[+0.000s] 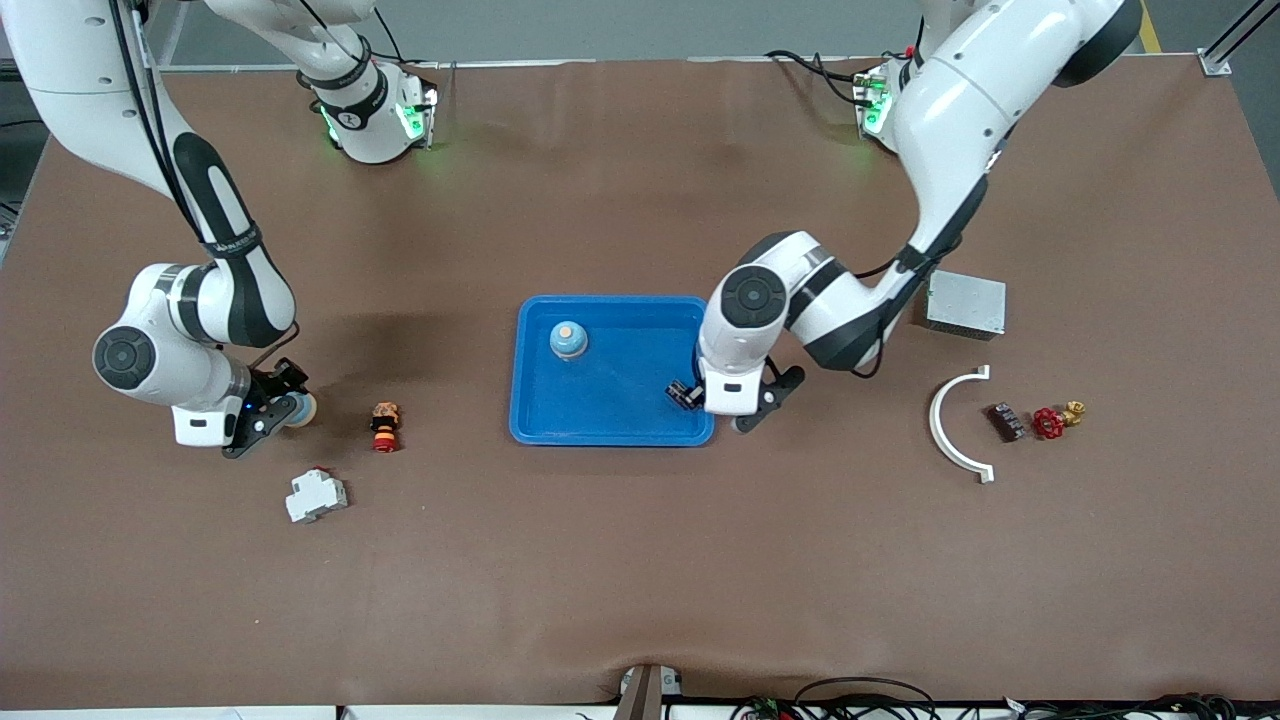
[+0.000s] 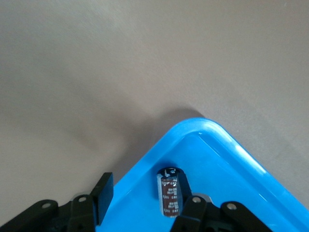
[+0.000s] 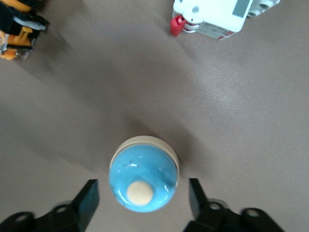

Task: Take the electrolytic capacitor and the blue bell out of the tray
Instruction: 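Set down the bell with the right gripper while the left gripper returns, then grasp the capacitor with the left gripper while the right gripper grasps the bell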

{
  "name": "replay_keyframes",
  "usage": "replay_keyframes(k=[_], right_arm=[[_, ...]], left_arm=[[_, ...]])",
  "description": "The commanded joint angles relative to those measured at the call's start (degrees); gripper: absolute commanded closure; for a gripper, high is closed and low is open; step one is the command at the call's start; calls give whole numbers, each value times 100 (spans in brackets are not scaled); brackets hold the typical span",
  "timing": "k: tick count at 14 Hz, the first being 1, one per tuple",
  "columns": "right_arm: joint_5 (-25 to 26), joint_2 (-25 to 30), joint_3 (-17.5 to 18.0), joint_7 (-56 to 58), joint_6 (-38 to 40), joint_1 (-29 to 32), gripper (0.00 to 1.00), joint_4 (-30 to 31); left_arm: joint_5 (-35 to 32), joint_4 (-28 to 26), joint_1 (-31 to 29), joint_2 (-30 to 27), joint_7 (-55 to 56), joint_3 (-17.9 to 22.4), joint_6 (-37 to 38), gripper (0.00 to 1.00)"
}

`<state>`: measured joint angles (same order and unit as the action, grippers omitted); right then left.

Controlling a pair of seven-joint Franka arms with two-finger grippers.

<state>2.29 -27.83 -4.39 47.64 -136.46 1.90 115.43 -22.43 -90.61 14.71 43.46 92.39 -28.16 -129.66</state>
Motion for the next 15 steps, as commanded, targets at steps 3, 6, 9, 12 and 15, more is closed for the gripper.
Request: replay_keyframes(k=[3, 6, 9, 12, 15], right_arm=[[-18, 549, 25, 26, 565, 56, 0, 77], [-508, 761, 113, -918, 1881, -223, 0, -317], [-712, 1041, 122, -2833, 2728, -969, 0, -653], [-713, 1394, 122, -5047, 2765, -2059, 0, -653], [-765, 1325, 122, -6649, 2170, -3026, 0, -636]], left_arm=[[37, 649, 348, 452, 42, 136, 2, 42], [2, 650, 357, 567, 16, 136, -295, 43], [-24, 632, 436, 637, -2, 136, -332, 44], [-24, 615, 463, 708, -37, 153, -323, 54], [-33, 597, 446, 699, -37, 171, -323, 58]])
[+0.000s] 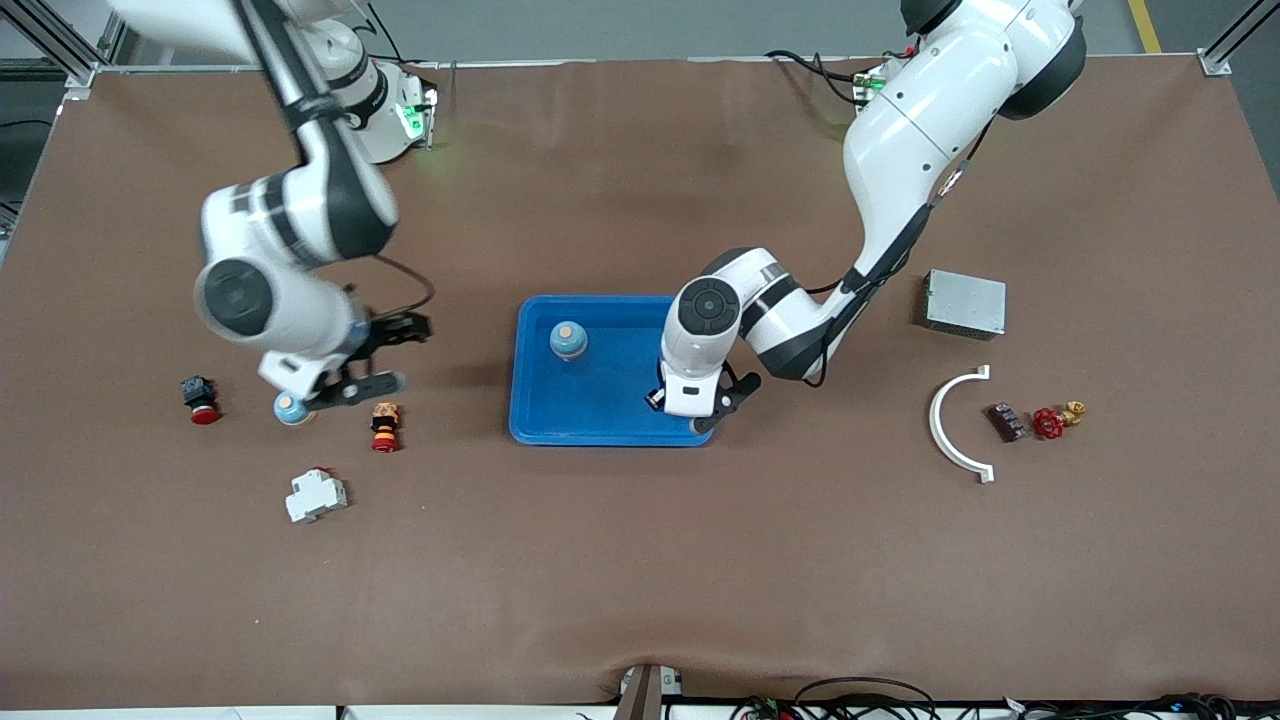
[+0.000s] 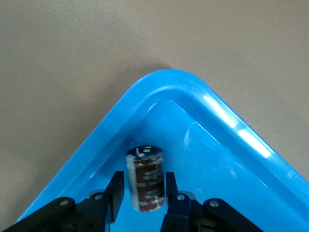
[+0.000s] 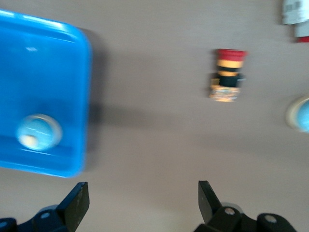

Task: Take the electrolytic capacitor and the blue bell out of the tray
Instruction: 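Grasp the capacitor with the left gripper while the right gripper grasps the bell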

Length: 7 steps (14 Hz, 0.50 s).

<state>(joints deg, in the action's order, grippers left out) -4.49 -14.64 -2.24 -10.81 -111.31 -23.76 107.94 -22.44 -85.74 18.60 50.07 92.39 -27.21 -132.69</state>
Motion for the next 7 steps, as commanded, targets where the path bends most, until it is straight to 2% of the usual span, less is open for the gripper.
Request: replay_keyframes(k=[1, 2, 5, 7], right_arm=[[-79, -29, -93, -1156, -522, -680, 0, 105], [-87, -99, -93, -1360, -698, -839, 0, 105], [-166, -441, -93, -1581, -1286, -1191, 0, 113], [-281, -627, -93, -1888, -1586, -1498, 0, 105]], left_arm=[[-41, 119, 21, 21, -37, 66, -3, 62], [-41, 119, 39, 12, -29, 66, 6, 68], [-50, 136, 4, -163, -46, 66, 224, 100], [-50, 154, -40, -374, -55, 58, 453, 100]])
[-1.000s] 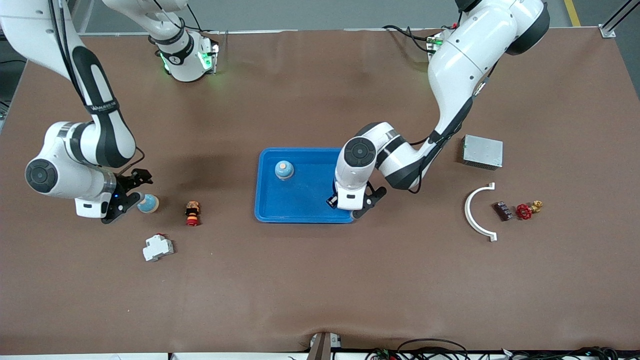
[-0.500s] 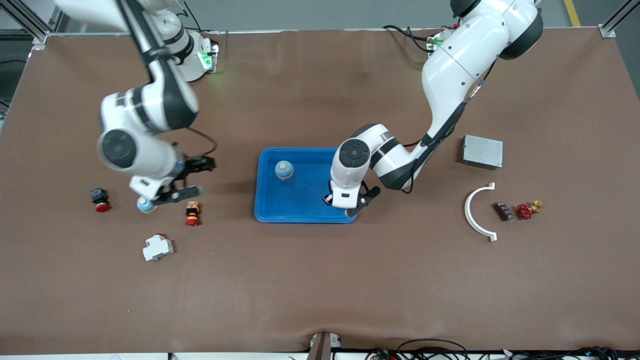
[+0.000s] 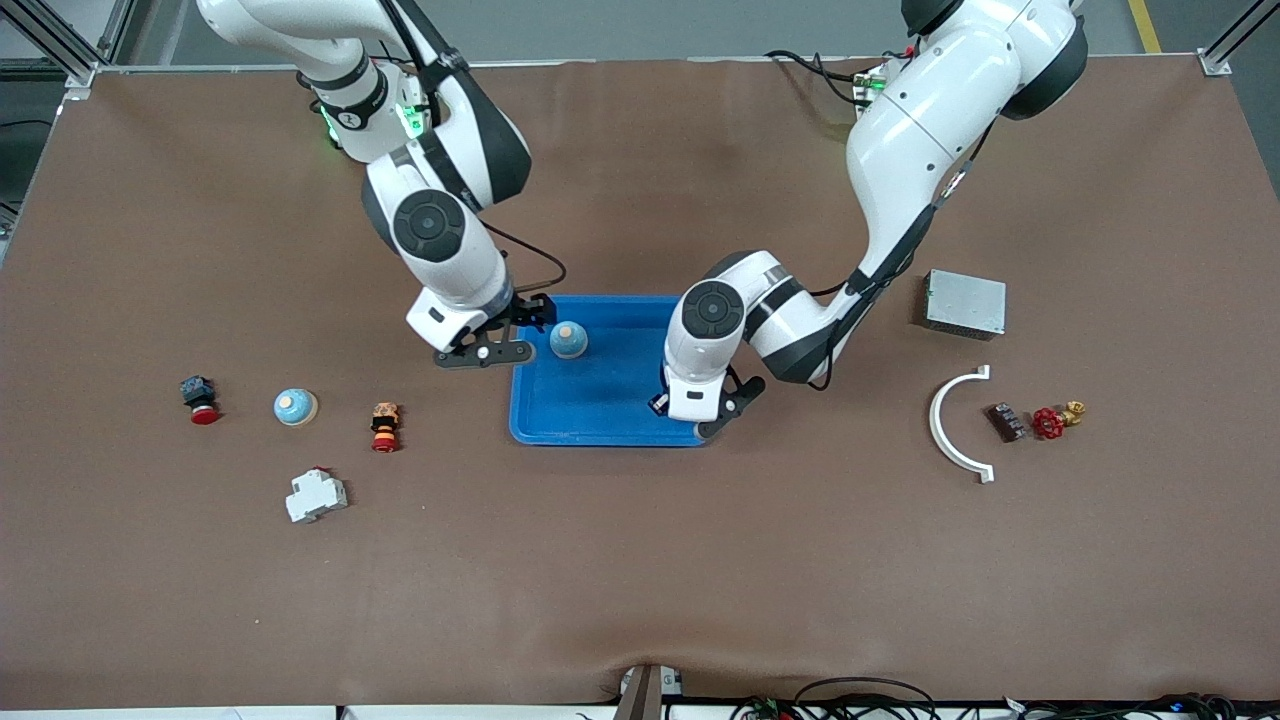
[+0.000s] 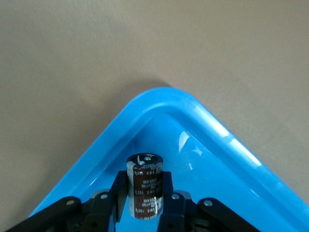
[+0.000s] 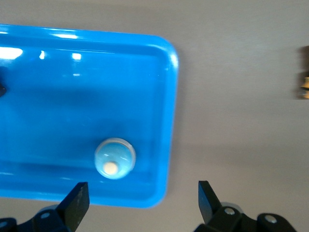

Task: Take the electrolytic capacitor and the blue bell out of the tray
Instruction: 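Grasp the capacitor with the left gripper while the right gripper grasps the bell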

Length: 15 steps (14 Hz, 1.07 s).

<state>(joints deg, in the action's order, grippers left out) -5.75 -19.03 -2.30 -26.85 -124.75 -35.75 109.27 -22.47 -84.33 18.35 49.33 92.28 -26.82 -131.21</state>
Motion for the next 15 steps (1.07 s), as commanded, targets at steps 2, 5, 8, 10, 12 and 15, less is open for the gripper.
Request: replay_keyframes(k=[2, 5, 8, 10, 12, 15], right_arm=[[-163, -382, -86, -522, -548, -433, 0, -37], [-155, -584, -95, -575, -743, -530, 0, -37], [-146, -751, -104, -567, -778, -495, 0, -37], [-137, -874, -104, -558, -822, -477, 0, -46], [-128, -997, -104, -558, -884, -521, 0, -37], [-128, -1076, -95, -567, -875, -556, 0, -37]], left_arm=[[-47, 21, -42, -458, -43, 19, 429, 100], [-55, -31, -313, -827, -183, 19, 735, 100], [-3, -276, -814, -1301, -989, -16, 1359, 100], [15, -749, -1262, -1627, -1613, -25, 1370, 100], [15, -1198, -1763, -1855, -2211, -33, 1370, 100], [15, -1639, -2370, -1901, -2880, -34, 1317, 100]])
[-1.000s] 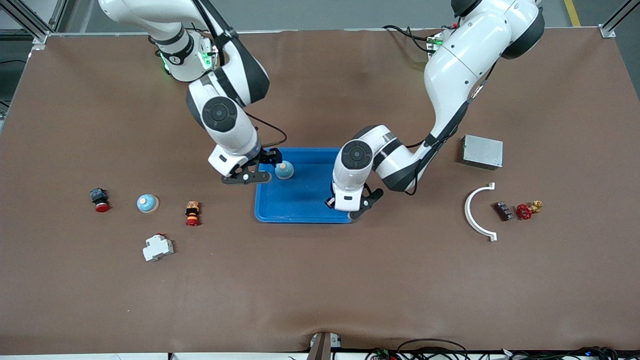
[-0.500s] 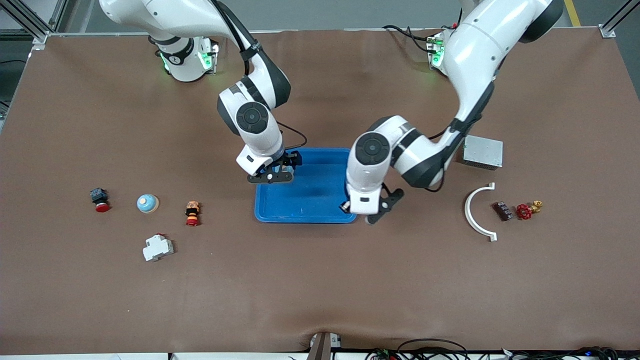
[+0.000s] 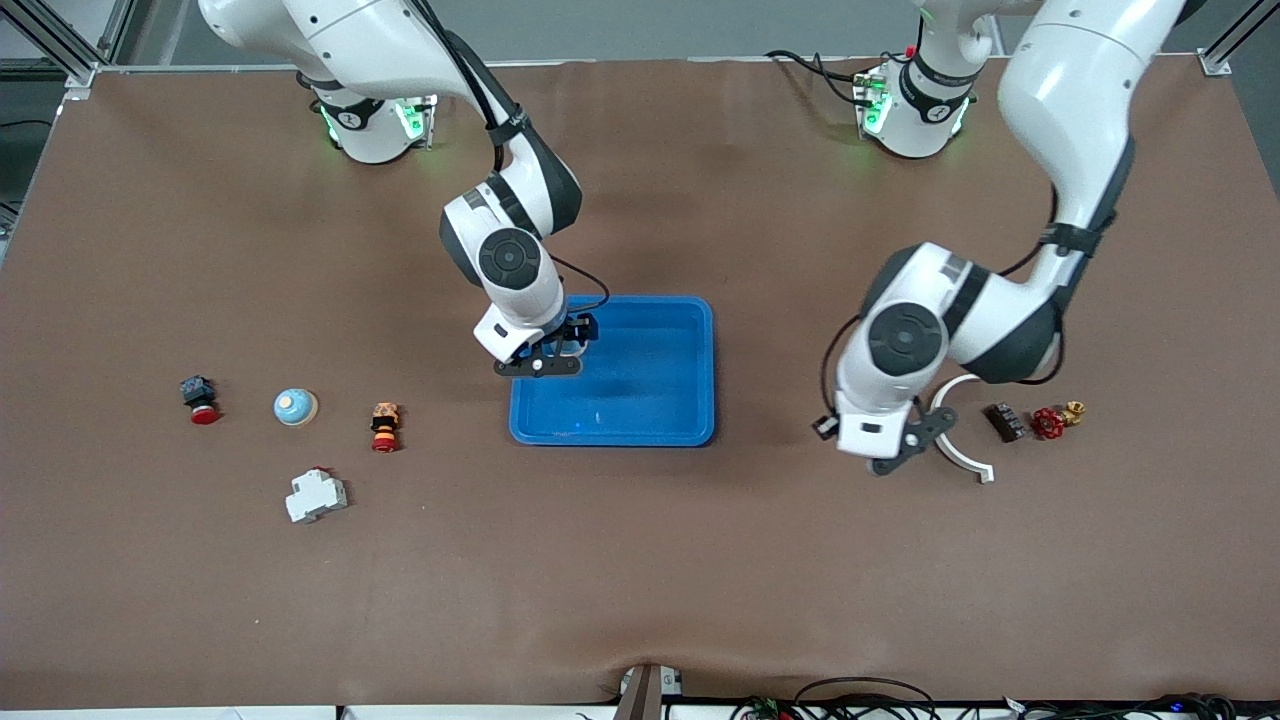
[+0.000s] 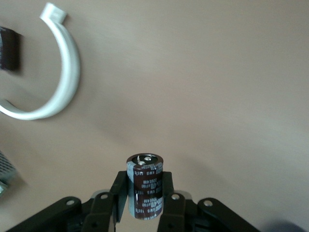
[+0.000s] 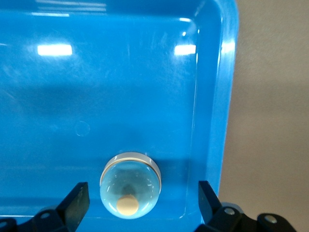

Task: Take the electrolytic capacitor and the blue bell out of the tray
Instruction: 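Set the capacitor down with the left gripper while the right gripper lifts the bell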

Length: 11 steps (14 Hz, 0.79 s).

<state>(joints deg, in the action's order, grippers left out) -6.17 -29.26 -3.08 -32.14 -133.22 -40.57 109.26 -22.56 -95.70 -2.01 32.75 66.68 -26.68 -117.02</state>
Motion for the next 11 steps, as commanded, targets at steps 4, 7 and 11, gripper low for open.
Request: replay_keyframes(k=[4, 7, 11], right_arm=[[-94, -123, -17, -38, -20, -179, 0, -36], [-103, -211, -17, -38, -37, -188, 0, -80], [-103, -387, -17, -29, -46, -179, 0, -185]], left_arm=[[-21, -949, -809, -41, -744, -39, -364, 100], [-12, -1038, -828, 169, -718, -39, -654, 100], [-3, -1029, -827, 381, -657, -30, -849, 83]])
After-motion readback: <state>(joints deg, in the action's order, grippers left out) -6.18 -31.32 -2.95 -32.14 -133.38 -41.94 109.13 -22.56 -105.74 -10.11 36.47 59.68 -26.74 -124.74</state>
